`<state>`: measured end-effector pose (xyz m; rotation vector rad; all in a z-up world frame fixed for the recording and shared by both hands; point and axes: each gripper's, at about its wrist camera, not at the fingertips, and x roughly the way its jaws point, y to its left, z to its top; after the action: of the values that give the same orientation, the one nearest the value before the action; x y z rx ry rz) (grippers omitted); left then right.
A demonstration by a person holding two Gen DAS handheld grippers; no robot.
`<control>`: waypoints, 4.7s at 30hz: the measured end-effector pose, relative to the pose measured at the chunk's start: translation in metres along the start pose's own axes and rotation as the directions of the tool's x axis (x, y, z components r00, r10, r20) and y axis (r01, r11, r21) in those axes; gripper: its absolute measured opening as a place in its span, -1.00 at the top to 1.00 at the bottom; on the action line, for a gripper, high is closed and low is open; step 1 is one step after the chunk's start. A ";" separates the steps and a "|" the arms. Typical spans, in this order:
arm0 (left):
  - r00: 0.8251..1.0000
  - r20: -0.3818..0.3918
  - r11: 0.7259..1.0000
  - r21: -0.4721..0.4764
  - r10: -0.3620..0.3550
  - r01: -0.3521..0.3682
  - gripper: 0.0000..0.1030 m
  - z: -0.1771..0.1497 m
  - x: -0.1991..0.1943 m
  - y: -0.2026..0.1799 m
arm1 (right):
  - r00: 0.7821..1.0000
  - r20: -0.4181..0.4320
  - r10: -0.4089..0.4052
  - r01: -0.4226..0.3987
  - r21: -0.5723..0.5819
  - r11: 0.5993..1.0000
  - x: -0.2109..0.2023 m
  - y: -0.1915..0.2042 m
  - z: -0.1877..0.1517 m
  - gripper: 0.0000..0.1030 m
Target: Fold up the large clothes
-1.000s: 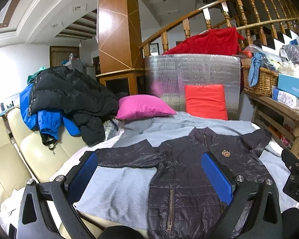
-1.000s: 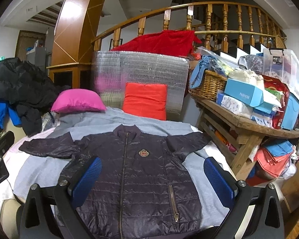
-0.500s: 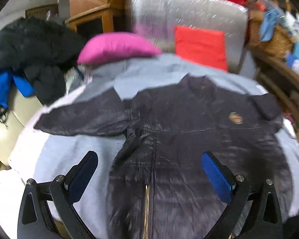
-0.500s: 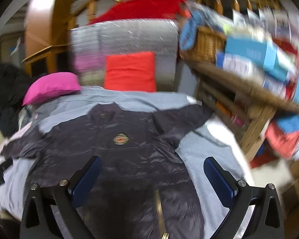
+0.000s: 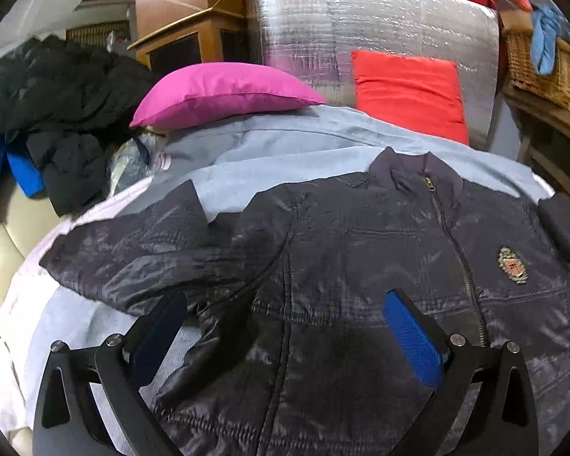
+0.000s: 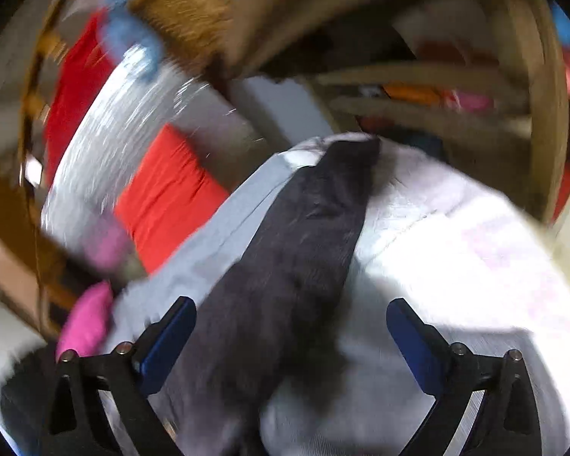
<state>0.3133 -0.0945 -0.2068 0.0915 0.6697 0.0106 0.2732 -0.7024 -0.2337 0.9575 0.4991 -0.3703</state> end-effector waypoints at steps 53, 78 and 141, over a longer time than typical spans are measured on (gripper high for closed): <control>0.998 -0.008 0.995 -0.082 -0.059 0.058 -1.00 -0.007 -0.017 0.039 | 0.974 0.091 0.206 -0.218 0.150 0.964 -0.038 0.068 -0.037 -1.00; 0.998 0.008 0.998 0.001 -0.070 0.070 -1.00 0.000 -0.025 0.000 | 0.996 -0.028 0.080 -0.084 -0.193 0.978 0.014 0.127 -0.037 0.24; 0.913 -0.146 0.902 -0.272 -0.382 0.334 -0.23 0.019 0.022 0.011 | 0.946 -0.323 -0.003 -0.052 -0.159 0.986 0.025 0.056 -0.176 0.48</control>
<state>0.3427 -0.0840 -0.2043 -0.2749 0.8704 -0.2589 0.2802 -0.5258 -0.2938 0.8642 0.8034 -0.1448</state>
